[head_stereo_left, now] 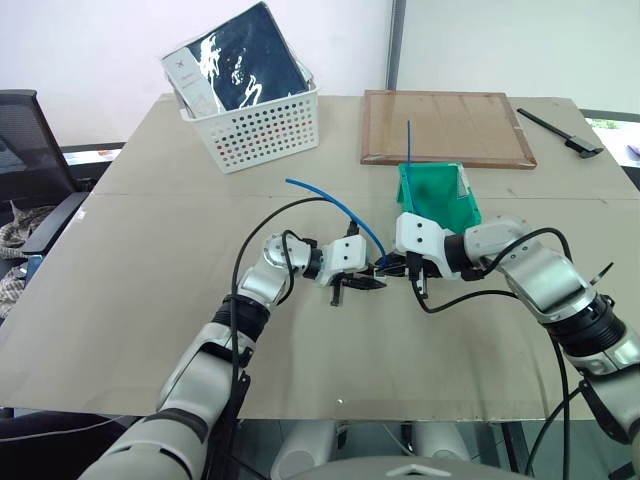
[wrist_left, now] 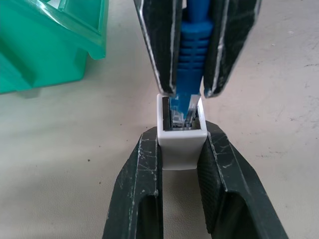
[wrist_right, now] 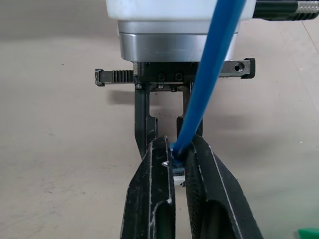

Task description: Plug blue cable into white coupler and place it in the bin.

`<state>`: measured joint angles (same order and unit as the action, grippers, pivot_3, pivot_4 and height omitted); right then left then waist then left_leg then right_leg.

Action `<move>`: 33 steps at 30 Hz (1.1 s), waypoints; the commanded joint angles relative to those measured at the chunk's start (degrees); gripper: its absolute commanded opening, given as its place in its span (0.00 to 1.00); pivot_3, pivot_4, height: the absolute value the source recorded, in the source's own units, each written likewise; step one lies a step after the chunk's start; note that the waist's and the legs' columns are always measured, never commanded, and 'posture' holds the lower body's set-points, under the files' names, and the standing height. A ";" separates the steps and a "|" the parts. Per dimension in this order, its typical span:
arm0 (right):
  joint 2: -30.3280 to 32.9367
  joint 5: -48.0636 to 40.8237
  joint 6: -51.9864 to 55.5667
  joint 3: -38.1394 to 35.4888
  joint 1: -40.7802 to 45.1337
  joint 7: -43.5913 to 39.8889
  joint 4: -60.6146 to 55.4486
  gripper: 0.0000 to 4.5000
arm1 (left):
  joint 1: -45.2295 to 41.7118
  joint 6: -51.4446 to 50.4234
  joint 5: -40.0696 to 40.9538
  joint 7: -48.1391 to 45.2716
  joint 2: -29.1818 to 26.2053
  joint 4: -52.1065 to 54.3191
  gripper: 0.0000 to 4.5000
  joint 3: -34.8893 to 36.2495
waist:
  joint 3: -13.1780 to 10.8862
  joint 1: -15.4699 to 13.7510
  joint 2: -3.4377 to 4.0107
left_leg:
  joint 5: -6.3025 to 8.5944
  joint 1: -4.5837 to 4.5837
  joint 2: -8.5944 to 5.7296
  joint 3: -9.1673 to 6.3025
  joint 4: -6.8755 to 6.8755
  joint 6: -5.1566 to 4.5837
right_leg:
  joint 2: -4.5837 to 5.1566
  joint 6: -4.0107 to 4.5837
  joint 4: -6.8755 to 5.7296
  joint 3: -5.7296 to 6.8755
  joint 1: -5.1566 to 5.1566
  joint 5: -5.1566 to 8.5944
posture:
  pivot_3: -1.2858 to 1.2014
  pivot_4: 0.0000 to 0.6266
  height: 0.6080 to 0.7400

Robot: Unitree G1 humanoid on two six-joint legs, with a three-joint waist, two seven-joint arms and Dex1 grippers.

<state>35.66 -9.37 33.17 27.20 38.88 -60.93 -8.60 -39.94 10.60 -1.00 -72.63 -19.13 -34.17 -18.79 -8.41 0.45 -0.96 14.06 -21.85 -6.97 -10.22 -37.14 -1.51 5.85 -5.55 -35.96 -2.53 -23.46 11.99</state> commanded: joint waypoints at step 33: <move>-2.93 -9.66 3.89 -38.47 -34.02 23.20 -39.33 1.00 | -3.78 -41.31 17.16 7.96 1.14 19.83 0.08 10.97 | 0.75 -0.32 0.21 | -0.14 -0.91 -0.08 -0.24 0.04 0.26 | 0.05 0.01 -0.02 0.12 -0.83 0.00 | 0.52 0.24 1.00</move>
<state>32.97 -18.46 35.97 -8.24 6.11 -40.54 -43.18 -40.67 -25.06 12.66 -66.12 -18.40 -18.23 -10.10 -7.66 0.13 -0.75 13.99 -22.76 -7.05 -10.49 -37.11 -1.36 5.89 -5.54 -35.99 -2.36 -24.26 11.99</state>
